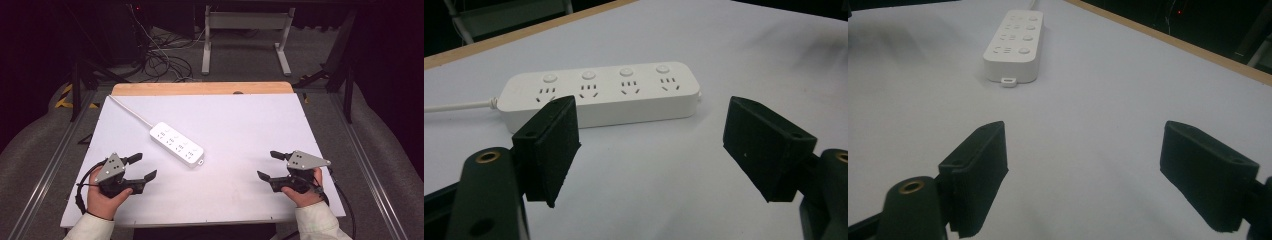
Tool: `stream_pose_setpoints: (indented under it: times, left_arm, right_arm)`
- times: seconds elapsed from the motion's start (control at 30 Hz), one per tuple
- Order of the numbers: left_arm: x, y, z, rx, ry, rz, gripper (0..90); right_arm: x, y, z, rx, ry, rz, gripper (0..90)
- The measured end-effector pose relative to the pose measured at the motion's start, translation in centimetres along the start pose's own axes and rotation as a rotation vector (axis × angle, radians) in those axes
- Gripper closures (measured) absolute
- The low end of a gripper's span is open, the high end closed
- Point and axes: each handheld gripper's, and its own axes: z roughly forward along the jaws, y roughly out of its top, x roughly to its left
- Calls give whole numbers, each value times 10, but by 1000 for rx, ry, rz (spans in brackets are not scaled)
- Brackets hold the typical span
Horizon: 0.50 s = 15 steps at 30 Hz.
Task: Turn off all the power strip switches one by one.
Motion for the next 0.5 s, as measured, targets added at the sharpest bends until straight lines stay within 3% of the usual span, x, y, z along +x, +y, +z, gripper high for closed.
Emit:
stream_pose_setpoints:
  times: [0.5]
  left_arm:
    - [-2,6,-3,22,0,16,289]
  right_arm:
    - [0,0,0,-3,8,4,197]
